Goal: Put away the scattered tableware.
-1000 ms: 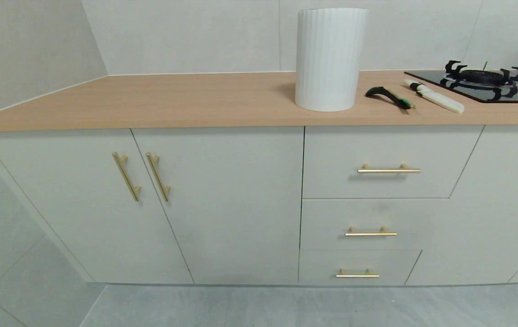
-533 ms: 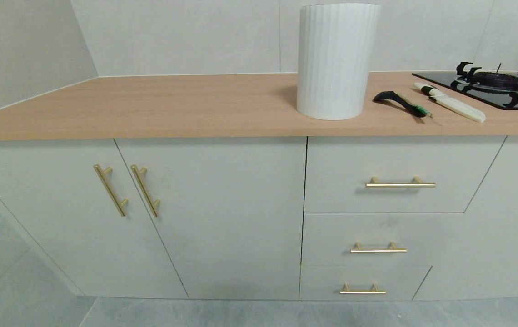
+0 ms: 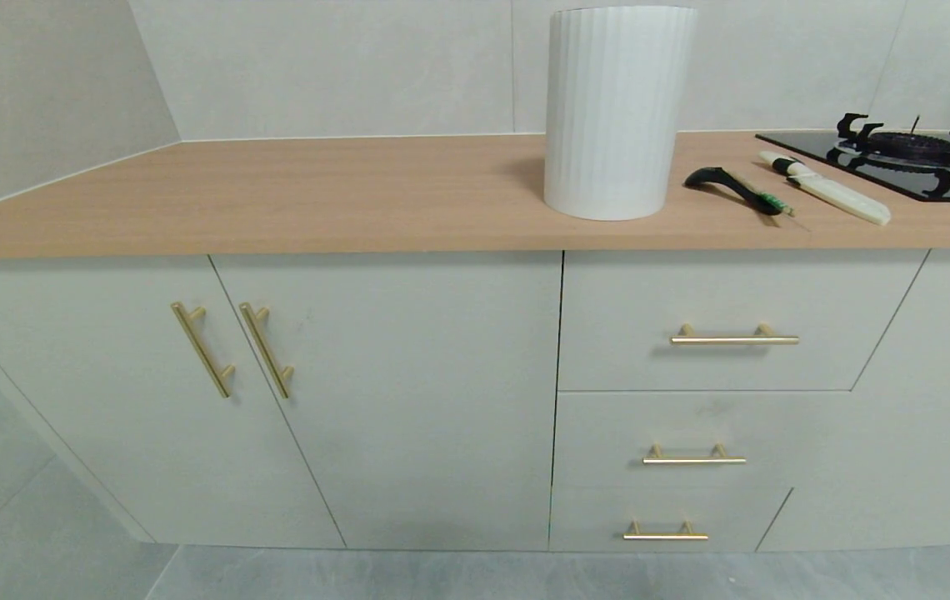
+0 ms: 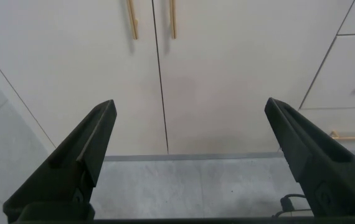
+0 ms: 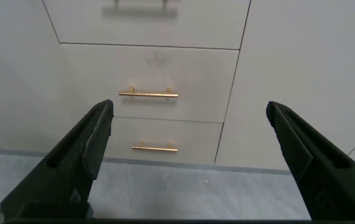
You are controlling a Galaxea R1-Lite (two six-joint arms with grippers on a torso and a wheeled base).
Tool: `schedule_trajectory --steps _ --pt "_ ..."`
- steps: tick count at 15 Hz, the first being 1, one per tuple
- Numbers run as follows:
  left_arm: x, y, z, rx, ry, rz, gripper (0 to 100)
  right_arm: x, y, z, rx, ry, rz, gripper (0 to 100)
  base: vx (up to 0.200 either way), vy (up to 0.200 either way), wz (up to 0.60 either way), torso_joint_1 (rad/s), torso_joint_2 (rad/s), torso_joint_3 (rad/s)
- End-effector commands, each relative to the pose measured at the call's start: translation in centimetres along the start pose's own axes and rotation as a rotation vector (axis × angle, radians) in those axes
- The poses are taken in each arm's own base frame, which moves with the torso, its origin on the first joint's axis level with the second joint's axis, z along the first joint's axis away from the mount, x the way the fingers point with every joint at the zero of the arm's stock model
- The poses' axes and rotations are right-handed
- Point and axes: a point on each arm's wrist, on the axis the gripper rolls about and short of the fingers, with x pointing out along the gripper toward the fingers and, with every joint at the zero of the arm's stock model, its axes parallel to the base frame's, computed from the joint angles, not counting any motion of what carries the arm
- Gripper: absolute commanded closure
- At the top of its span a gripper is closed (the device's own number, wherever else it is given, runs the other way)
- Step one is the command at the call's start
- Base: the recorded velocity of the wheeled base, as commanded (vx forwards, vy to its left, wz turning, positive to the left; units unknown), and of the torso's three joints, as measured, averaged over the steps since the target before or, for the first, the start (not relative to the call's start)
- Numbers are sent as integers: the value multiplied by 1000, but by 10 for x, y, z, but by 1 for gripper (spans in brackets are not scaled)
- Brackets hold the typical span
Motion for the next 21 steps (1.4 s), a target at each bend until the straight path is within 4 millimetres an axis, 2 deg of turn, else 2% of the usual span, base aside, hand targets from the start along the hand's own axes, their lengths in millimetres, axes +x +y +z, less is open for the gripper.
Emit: schedule_trajectory --steps 1,3,7,9,12,16,21 --pt "0 0 0 0 1 0 0 -4 0 15 2 -49 11 0 0 0 0 0 0 0" --pt "0 0 0 0 1 0 0 -4 -1 37 21 -50 48 0 0 0 0 0 0 0" --pt "0 0 0 0 1 0 0 26 -2 58 24 153 179 0 0 0 0 0 0 0" --pt "0 0 0 0 1 0 0 61 1 76 22 311 226 0 0 0 0 0 0 0" --pt "0 0 0 0 1 0 0 108 7 90 19 474 230 0 0 0 0 0 0 0" --pt "0 0 0 0 1 0 0 166 14 88 14 638 237 0 0 0 0 0 0 0" --pt "0 0 0 0 1 0 0 229 30 56 2 704 258 0 0 0 0 0 0 0"
